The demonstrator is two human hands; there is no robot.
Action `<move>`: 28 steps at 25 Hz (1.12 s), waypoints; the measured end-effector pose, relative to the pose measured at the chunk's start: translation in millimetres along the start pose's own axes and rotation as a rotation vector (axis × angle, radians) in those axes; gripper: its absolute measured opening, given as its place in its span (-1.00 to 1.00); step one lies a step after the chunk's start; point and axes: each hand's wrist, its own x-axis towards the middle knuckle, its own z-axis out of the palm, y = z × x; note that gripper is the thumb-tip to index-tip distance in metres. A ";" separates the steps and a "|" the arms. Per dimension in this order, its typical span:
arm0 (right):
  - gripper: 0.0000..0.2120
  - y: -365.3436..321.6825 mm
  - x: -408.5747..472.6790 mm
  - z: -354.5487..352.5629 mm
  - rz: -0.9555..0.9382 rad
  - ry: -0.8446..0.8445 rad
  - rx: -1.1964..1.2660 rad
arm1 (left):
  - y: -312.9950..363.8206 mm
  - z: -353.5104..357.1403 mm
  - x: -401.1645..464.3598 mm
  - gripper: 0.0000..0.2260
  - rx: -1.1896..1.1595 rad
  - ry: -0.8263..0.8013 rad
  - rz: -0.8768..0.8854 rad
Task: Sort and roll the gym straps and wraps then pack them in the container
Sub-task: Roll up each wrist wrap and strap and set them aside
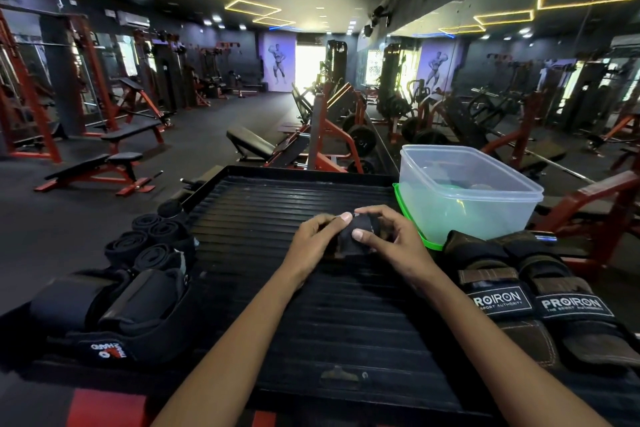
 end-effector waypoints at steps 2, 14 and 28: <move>-0.67 -0.9 0.2 1.2 0.040 0.029 0.034 | 1.3 -0.5 -1.3 -0.71 0.022 -0.036 0.101; -0.56 -9.8 -4.0 5.7 0.103 0.072 0.182 | 7.0 3.2 -5.4 -0.81 0.082 -0.024 0.134; -0.66 -19.3 -8.6 36.0 0.144 -0.009 0.113 | 71.9 -57.8 -62.9 -0.75 0.909 0.060 0.284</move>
